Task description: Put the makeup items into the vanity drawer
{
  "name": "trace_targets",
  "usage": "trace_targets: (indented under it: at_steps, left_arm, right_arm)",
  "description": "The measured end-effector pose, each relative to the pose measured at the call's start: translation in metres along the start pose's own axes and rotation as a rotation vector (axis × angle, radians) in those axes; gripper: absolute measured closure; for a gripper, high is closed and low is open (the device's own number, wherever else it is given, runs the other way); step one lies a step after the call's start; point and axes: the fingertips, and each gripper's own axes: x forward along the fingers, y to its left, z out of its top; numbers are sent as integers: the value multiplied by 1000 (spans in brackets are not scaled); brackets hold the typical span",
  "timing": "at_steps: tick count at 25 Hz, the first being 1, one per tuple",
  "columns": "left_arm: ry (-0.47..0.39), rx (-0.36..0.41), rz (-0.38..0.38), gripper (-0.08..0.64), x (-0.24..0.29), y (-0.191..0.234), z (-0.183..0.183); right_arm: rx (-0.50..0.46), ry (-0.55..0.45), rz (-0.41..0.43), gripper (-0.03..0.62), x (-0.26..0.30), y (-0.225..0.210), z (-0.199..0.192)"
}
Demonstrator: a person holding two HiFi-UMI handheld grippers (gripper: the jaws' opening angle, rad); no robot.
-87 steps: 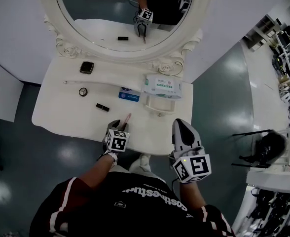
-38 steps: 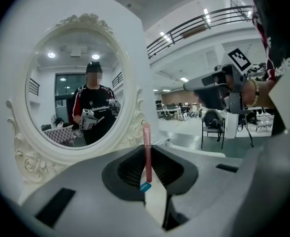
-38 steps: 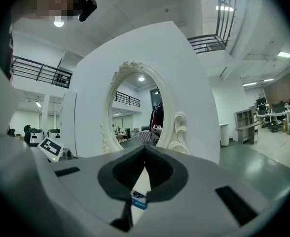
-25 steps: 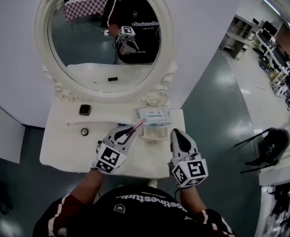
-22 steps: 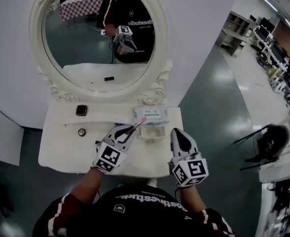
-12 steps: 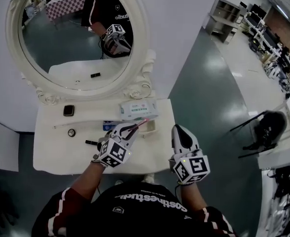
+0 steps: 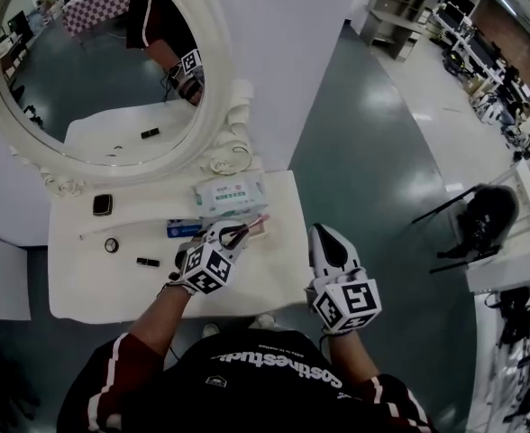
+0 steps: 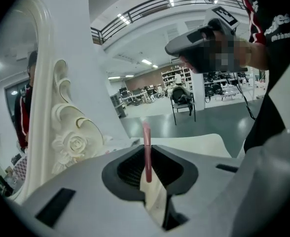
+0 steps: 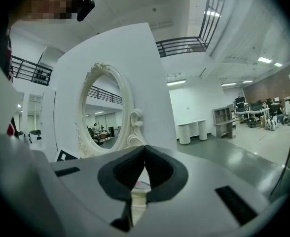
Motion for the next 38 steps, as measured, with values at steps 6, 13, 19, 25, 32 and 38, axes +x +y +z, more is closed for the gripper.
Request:
trace_targets:
  at_steps: [6,13,19,25,32,38]
  left_arm:
    - [68,-11,-42,514,25,-4,-24]
    - [126,-22,-70,514,45,-10,-48]
    - [171,4,-82,514,55,-15,-60]
    - [181,16,-64,509,61,-13,-64]
    - [158,-15,-65,459,58,-12,-60]
    - [132,-65,-43,459,42,-8,-60]
  right_arm:
    - [1,23,-10,594,0,-15,-7]
    - [2,44,-8,594,0,-19,-14]
    - [9,57,-15,594,-3,-24,-19]
    - [11,55,-26,594,-7,-26,-18]
    - [12,54,-33,594,-8,-22,-19]
    - [8,49,-22,594,-7,-8,-18]
